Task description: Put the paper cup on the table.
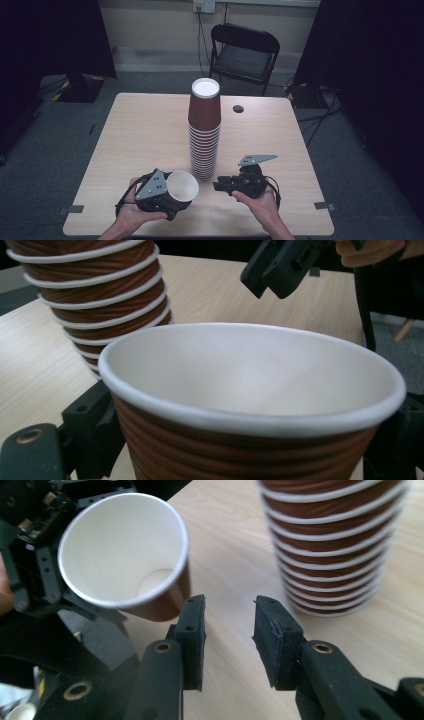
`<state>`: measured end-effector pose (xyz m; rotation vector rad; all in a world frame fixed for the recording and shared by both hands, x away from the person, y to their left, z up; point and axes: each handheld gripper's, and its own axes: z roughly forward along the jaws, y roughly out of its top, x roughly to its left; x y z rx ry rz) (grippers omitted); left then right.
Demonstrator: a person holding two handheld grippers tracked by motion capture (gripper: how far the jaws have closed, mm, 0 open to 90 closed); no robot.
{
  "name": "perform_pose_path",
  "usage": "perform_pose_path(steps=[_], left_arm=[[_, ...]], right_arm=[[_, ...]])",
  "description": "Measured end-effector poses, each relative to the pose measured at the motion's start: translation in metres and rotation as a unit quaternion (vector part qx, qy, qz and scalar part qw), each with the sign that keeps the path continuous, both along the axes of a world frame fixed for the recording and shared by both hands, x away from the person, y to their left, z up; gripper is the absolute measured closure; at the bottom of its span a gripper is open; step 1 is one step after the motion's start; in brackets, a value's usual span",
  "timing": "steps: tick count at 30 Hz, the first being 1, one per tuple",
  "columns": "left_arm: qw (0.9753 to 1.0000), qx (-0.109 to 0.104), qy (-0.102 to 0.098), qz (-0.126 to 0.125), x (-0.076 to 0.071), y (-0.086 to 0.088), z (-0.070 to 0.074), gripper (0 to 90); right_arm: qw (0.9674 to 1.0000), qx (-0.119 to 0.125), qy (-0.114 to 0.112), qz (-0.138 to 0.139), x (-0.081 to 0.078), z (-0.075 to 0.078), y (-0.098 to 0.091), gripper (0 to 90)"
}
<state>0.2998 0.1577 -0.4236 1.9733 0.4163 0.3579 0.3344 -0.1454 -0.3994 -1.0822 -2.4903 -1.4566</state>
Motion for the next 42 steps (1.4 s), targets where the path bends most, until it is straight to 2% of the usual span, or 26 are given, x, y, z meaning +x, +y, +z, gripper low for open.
perform_pose_path(steps=[4,5,11,13,17,20,23,24,25,27,29,34,37,42], left_arm=[[0.9999,-0.008,0.001,0.015,0.003,0.007,0.005,9.9],[0.9997,-0.015,0.001,0.017,0.004,0.009,0.006,9.9],[0.9992,-0.024,0.001,0.032,0.007,0.017,0.010,9.9],[0.9984,-0.039,0.002,0.041,0.009,0.020,0.012,9.9],[0.9977,-0.044,-0.004,0.051,0.013,0.027,0.019,10.0],[0.9965,-0.055,-0.007,0.063,0.016,0.033,0.025,9.9],[0.9957,-0.057,-0.011,0.072,0.019,0.038,0.028,10.0],[0.9945,-0.060,-0.011,0.085,0.021,0.040,0.029,10.0],[0.9942,-0.067,-0.010,0.083,0.023,0.042,0.029,10.0],[0.9938,-0.068,-0.009,0.088,0.027,0.045,0.029,10.0],[0.9911,-0.079,-0.016,0.106,0.031,0.049,0.031,10.0],[0.9875,-0.085,-0.035,0.128,0.039,0.055,0.035,10.0],[0.9841,-0.098,-0.036,0.143,0.047,0.057,0.035,10.0],[0.9809,-0.097,-0.032,0.166,0.064,0.056,0.036,10.0]], right_arm=[[0.9998,0.003,-0.005,-0.017,-0.001,-0.001,-0.011,64.0],[0.9997,0.003,-0.007,-0.022,-0.001,-0.002,-0.014,63.6],[0.9990,0.000,-0.016,-0.042,-0.002,-0.002,-0.028,62.9],[0.9986,0.000,-0.021,-0.049,-0.001,0.000,-0.034,62.9],[0.9974,0.002,-0.031,-0.064,0.000,0.002,-0.043,62.6],[0.9969,0.002,-0.032,-0.072,0.001,0.000,-0.050,61.5],[0.9964,-0.005,-0.025,-0.081,0.001,-0.004,-0.056,59.4],[0.9961,-0.005,-0.027,-0.083,0.001,-0.006,-0.058,58.9],[0.9961,-0.005,-0.027,-0.083,0.001,-0.006,-0.058,58.9],[0.9957,-0.006,-0.028,-0.089,0.002,-0.007,-0.061,58.4],[0.9949,-0.005,-0.030,-0.096,0.004,-0.010,-0.063,58.1],[0.9946,-0.010,-0.033,-0.098,0.003,-0.014,-0.065,58.0],[0.9946,-0.010,-0.031,-0.099,0.004,-0.016,-0.067,57.9],[0.9942,-0.011,-0.028,-0.104,0.006,-0.019,-0.070,57.5]])
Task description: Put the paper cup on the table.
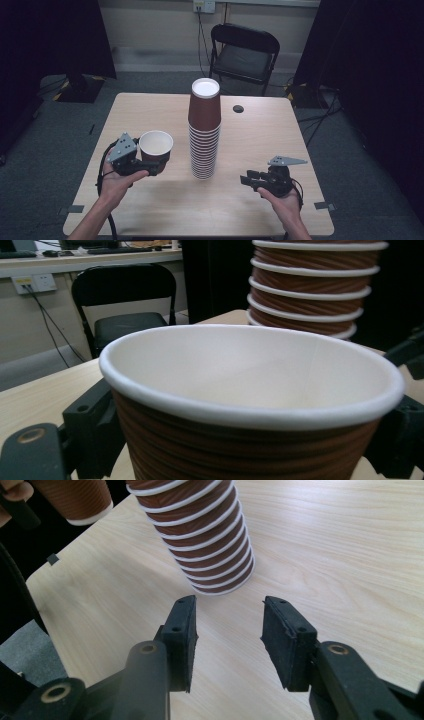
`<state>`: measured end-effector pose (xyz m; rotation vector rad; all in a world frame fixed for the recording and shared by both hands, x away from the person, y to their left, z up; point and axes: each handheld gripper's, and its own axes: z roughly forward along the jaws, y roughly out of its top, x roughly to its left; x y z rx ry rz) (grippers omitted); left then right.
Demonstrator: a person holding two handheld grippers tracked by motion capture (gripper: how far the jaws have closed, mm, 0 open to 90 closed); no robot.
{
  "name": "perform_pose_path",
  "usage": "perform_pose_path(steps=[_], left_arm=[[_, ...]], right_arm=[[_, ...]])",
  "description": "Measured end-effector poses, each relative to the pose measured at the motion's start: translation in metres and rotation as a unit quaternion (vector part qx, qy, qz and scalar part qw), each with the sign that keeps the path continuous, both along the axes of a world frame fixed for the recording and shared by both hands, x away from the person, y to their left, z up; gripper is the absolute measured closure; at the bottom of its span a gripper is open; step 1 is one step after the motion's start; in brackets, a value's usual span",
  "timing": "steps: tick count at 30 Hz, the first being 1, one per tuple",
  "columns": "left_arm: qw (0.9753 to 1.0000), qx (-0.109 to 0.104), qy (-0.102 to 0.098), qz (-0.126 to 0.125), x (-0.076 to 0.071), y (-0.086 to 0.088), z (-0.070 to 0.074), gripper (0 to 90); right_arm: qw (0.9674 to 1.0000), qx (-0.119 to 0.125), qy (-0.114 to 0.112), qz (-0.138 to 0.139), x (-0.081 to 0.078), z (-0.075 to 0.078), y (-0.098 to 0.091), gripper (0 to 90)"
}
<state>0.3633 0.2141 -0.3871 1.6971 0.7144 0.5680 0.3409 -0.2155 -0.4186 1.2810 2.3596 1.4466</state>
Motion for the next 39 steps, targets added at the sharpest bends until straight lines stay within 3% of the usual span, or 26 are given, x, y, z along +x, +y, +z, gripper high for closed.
perform_pose_path(steps=[7,9,10,12,16,18,20,22,27,34,39], left_arm=[[0.9996,0.000,0.006,0.028,0.025,-0.002,0.002,9.8],[0.9994,0.009,0.009,0.033,0.029,-0.004,0.002,9.8],[0.9991,0.018,0.001,0.038,0.031,-0.004,0.002,9.8],[0.9994,0.003,-0.004,0.036,0.035,-0.003,0.001,9.8],[0.9989,0.008,0.007,0.046,0.047,-0.004,-0.004,9.7],[0.9982,0.021,0.009,0.055,0.056,-0.005,-0.009,9.7],[0.9977,0.021,0.019,0.061,0.064,-0.004,-0.014,9.7],[0.9972,0.018,0.019,0.071,0.073,-0.003,-0.021,9.7],[0.9955,0.003,0.048,0.081,0.093,-0.001,-0.041,9.5],[0.9939,0.013,0.055,0.095,0.104,0.001,-0.061,9.2],[0.9918,0.024,0.077,0.099,0.108,0.004,-0.071,8.8]], right_arm=[[1.0000,-0.007,0.001,-0.005,0.002,-0.007,-0.004,55.2],[0.9999,-0.011,0.004,-0.005,0.002,-0.007,-0.004,54.1],[0.9999,-0.012,0.003,-0.006,0.001,-0.007,-0.004,53.1],[0.9999,-0.013,0.001,-0.007,0.002,-0.007,-0.004,52.2],[0.9998,-0.014,-0.002,-0.012,0.000,-0.007,-0.004,51.7],[0.9998,-0.013,-0.003,-0.012,-0.001,-0.007,-0.004,51.7],[0.9998,-0.015,-0.003,-0.011,-0.002,-0.007,-0.004,51.7],[0.9998,-0.014,-0.003,-0.011,-0.001,-0.007,-0.003,51.7],[0.9999,-0.012,-0.001,-0.011,0.001,-0.007,-0.005,51.8],[0.9999,-0.010,0.000,-0.011,0.001,-0.007,-0.006,51.8],[0.9999,-0.010,-0.001,-0.011,0.001,-0.007,-0.006,51.9]])
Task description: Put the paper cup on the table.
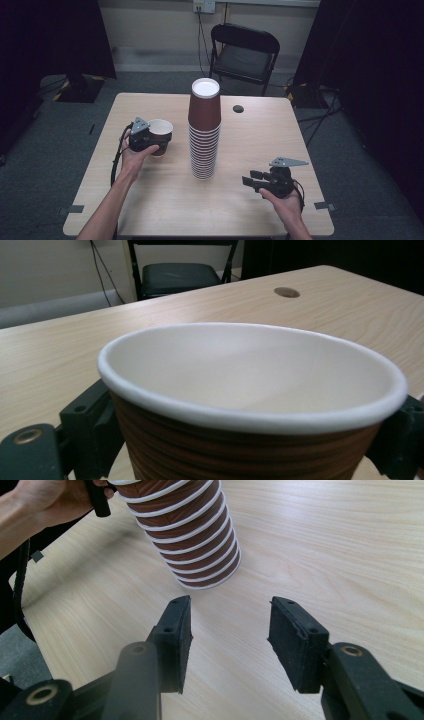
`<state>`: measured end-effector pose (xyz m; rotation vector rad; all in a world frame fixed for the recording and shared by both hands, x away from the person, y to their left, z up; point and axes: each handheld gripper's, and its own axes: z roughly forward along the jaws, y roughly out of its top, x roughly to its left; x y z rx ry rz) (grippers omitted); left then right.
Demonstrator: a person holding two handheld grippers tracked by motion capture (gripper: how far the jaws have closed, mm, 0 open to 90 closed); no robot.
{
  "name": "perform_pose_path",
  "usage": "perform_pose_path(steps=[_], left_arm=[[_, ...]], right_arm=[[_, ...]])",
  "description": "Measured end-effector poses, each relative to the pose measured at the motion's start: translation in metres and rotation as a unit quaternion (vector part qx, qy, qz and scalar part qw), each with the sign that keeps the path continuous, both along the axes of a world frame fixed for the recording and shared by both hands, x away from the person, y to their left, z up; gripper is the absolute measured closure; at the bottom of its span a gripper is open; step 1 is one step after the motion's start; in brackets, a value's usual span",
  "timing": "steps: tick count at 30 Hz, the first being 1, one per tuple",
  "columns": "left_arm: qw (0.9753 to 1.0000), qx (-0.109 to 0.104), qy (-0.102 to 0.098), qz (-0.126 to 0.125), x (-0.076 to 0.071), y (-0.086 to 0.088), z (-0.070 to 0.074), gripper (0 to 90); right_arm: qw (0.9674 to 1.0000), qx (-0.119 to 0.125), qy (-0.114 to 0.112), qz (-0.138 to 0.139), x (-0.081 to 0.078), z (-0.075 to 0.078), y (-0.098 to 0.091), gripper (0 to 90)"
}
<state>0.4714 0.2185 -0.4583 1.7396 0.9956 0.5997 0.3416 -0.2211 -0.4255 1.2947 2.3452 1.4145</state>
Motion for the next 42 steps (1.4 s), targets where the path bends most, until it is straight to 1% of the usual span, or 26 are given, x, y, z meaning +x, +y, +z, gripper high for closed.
perform_pose_path(steps=[2,3,4,5,6,8,11,12,14,15,16,19,20,22,24,27,28,29,31,32,33,34,38,39,40,42], left_arm=[[1.0000,0.000,0.003,-0.002,0.000,0.000,-0.001,8.8],[1.0000,0.008,0.004,-0.003,0.000,0.000,-0.002,8.8],[0.9999,0.010,0.002,-0.003,0.000,0.000,-0.003,8.8],[1.0000,0.007,-0.004,0.000,0.000,-0.001,-0.004,8.7],[0.9999,0.009,-0.009,0.001,-0.001,-0.001,-0.005,8.7],[0.9998,0.011,-0.014,-0.001,-0.003,-0.002,-0.006,8.7],[0.9998,0.012,-0.016,-0.005,-0.005,-0.001,-0.007,8.6],[0.9998,0.012,-0.012,-0.008,-0.006,-0.001,-0.008,8.6],[0.9998,0.014,-0.014,-0.010,-0.008,0.000,-0.008,8.5],[0.9996,0.022,-0.009,-0.011,-0.011,0.001,-0.006,8.5],[0.9994,0.031,-0.009,-0.014,-0.012,0.002,-0.005,8.5],[0.9997,0.021,-0.001,-0.012,-0.014,0.007,-0.006,8.2],[0.9997,0.021,-0.001,-0.012,-0.014,0.007,-0.006,8.1],[0.9995,0.028,0.010,-0.014,-0.016,0.011,-0.011,9.0],[0.9993,0.026,0.024,-0.009,-0.018,0.013,-0.014,9.5],[0.9994,0.026,0.021,-0.008,-0.019,0.014,-0.014,9.8],[0.9994,0.022,0.025,-0.008,-0.019,0.014,-0.015,9.8],[0.9992,0.027,0.027,-0.008,-0.020,0.015,-0.015,10.0],[0.9993,0.021,0.029,-0.011,-0.021,0.016,-0.015,10.3],[0.9991,0.025,0.032,-0.015,-0.021,0.017,-0.015,10.3],[0.9990,0.024,0.035,-0.012,-0.021,0.016,-0.015,10.4],[0.9989,0.029,0.035,-0.012,-0.021,0.016,-0.015,10.7],[0.9987,0.027,0.040,-0.014,-0.022,0.017,-0.015,10.9],[0.9986,0.032,0.039,-0.014,-0.023,0.016,-0.015,10.9],[0.9983,0.037,0.038,-0.024,-0.023,0.015,-0.015,10.9],[0.9979,0.040,0.044,-0.025,-0.023,0.015,-0.016,11.3]], right_arm=[[1.0000,-0.002,0.000,0.000,0.001,0.000,0.000,52.0],[1.0000,-0.001,0.000,0.001,0.001,-0.001,0.000,52.0],[1.0000,-0.001,0.000,0.002,0.001,-0.001,0.000,51.9],[1.0000,0.000,0.000,0.002,0.001,-0.001,0.000,52.0],[1.0000,0.000,0.000,0.002,0.001,-0.001,0.000,52.0],[1.0000,0.001,0.002,0.000,0.001,0.000,0.000,52.0],[1.0000,0.001,0.001,0.000,0.000,0.000,0.000,52.1],[1.0000,0.001,0.001,0.000,0.000,0.000,0.000,52.0],[1.0000,0.001,0.000,0.001,0.000,0.000,0.000,52.0],[1.0000,0.001,0.000,0.002,0.000,0.000,0.000,52.0],[1.0000,0.002,0.000,0.002,0.000,0.000,0.001,52.1],[1.0000,0.001,-0.001,0.003,0.000,0.000,0.002,52.0],[1.0000,0.001,-0.001,0.003,0.000,0.000,0.002,52.0],[1.0000,0.001,-0.003,0.004,0.000,0.001,0.002,52.0],[1.0000,0.001,-0.004,0.004,0.000,0.001,0.002,52.1],[1.0000,0.001,-0.003,0.004,0.000,0.001,0.002,52.0],[1.0000,0.001,-0.003,0.003,0.000,0.001,0.002,52.0],[1.0000,0.001,-0.003,0.004,0.000,0.001,0.003,52.1],[1.0000,0.001,-0.003,0.005,-0.001,0.002,0.003,52.0],[1.0000,0.001,-0.003,0.005,-0.001,0.002,0.003,52.1],[1.0000,0.001,-0.003,0.005,-0.001,0.002,0.003,52.0],[1.0000,0.001,-0.004,0.004,-0.001,0.002,0.002,52.0],[1.0000,0.002,-0.004,0.006,-0.001,0.002,0.003,52.1],[1.0000,0.002,-0.005,0.005,-0.002,0.002,0.003,52.0],[1.0000,0.002,-0.005,0.005,-0.002,0.003,0.003,52.1],[1.0000,0.003,-0.004,0.005,-0.002,0.003,0.003,52.1]])
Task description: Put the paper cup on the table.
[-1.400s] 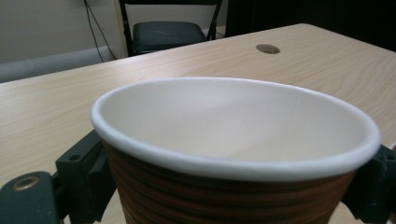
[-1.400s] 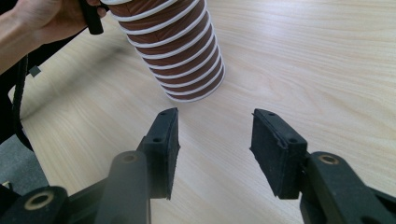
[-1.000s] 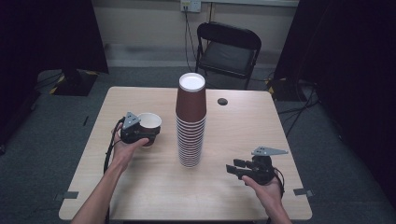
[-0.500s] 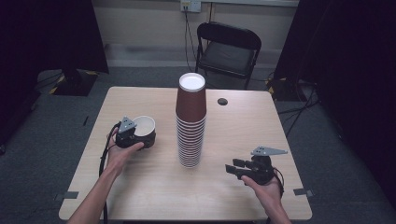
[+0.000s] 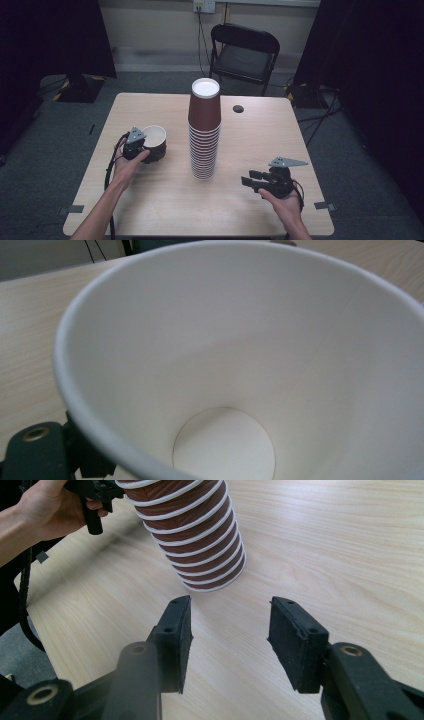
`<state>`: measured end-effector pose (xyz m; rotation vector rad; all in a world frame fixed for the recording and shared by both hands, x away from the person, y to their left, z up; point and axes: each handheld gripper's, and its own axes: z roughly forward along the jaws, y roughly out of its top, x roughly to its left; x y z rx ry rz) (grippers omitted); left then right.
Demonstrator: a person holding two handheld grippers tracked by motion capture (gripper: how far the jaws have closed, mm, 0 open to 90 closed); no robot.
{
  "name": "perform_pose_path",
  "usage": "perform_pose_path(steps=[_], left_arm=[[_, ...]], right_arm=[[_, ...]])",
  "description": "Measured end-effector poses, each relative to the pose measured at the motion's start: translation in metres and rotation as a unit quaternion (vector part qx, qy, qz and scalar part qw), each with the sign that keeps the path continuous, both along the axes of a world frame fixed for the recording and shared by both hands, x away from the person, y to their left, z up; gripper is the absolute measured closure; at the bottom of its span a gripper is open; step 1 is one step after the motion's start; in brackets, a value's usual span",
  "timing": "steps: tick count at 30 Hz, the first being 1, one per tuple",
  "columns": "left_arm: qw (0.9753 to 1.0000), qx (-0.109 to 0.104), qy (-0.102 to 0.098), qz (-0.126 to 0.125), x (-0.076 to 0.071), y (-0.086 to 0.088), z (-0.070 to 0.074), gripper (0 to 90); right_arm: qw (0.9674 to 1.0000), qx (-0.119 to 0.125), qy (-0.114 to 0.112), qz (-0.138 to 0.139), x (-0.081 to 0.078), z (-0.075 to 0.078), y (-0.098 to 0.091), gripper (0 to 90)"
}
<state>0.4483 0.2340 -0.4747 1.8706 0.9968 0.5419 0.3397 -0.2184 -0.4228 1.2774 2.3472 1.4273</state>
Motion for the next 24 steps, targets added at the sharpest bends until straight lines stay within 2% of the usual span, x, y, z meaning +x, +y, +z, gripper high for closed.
perform_pose_path(steps=[4,5,8,9,10,12,16,19,24], left_arm=[[1.0000,-0.001,0.006,0.001,0.000,0.001,-0.001,12.1],[0.9999,0.010,0.004,-0.001,-0.001,0.001,0.000,12.1],[1.0000,0.002,0.002,0.008,-0.003,0.000,-0.001,12.2],[1.0000,0.002,0.002,0.006,-0.003,0.000,-0.002,12.3],[0.9999,0.011,0.004,0.002,-0.003,0.001,-0.004,13.0],[0.9999,0.004,0.010,0.007,-0.004,0.002,-0.005,13.8],[0.9996,0.024,0.013,0.003,-0.006,0.000,-0.005,13.9],[0.9996,0.019,0.021,0.004,-0.008,0.003,-0.005,14.6],[0.9990,0.036,0.026,0.001,-0.010,0.006,-0.005,15.4]], right_arm=[[1.0000,0.000,0.000,-0.001,0.000,0.000,0.000,52.1],[1.0000,0.000,0.000,0.000,0.000,0.000,-0.001,52.1],[1.0000,0.001,-0.001,0.000,0.000,0.000,-0.001,52.1],[1.0000,0.001,-0.001,0.000,0.000,0.000,-0.001,52.1],[1.0000,0.001,0.001,-0.001,0.000,0.000,-0.001,52.1],[1.0000,0.000,0.001,0.000,0.000,0.000,-0.001,52.3],[1.0000,0.001,0.001,0.000,0.000,0.000,0.000,52.4],[1.0000,0.001,-0.001,0.000,-0.001,0.001,-0.001,52.4],[1.0000,0.004,-0.001,-0.001,-0.002,0.001,-0.002,52.5]])
